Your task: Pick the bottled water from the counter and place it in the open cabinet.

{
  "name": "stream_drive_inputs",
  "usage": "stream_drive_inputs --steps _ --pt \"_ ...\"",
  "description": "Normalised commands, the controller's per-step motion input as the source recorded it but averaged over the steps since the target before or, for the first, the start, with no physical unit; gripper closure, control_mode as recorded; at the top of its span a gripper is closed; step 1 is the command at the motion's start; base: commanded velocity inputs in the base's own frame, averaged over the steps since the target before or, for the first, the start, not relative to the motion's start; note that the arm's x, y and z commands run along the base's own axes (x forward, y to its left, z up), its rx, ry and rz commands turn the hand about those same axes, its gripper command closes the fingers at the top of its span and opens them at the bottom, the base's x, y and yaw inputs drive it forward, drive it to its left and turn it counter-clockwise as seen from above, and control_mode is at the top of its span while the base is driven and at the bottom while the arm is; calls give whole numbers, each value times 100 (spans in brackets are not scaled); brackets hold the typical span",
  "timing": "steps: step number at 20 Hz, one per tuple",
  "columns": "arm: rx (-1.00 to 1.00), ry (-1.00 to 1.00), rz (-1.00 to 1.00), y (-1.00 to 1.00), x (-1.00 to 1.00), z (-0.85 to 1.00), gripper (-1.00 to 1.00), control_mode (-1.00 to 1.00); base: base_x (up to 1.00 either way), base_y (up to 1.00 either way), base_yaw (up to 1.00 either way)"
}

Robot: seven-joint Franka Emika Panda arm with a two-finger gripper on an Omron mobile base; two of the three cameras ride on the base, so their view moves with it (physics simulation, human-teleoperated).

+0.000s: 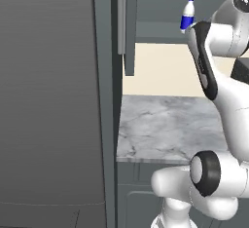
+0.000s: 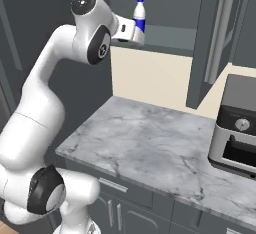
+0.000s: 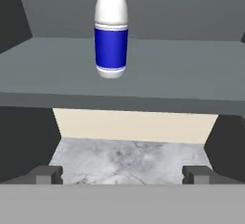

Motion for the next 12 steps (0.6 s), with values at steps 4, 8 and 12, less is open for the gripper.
stream_drive_inputs --steps 4,8,12 --pt "0 6 4 14 -100 -15 -100 -100 0 0 0" --pt "0 2 3 19 -100 -45 -100 -100 0 0 0" --pt "0 3 2 20 -89 -64 -100 -100 0 0 0"
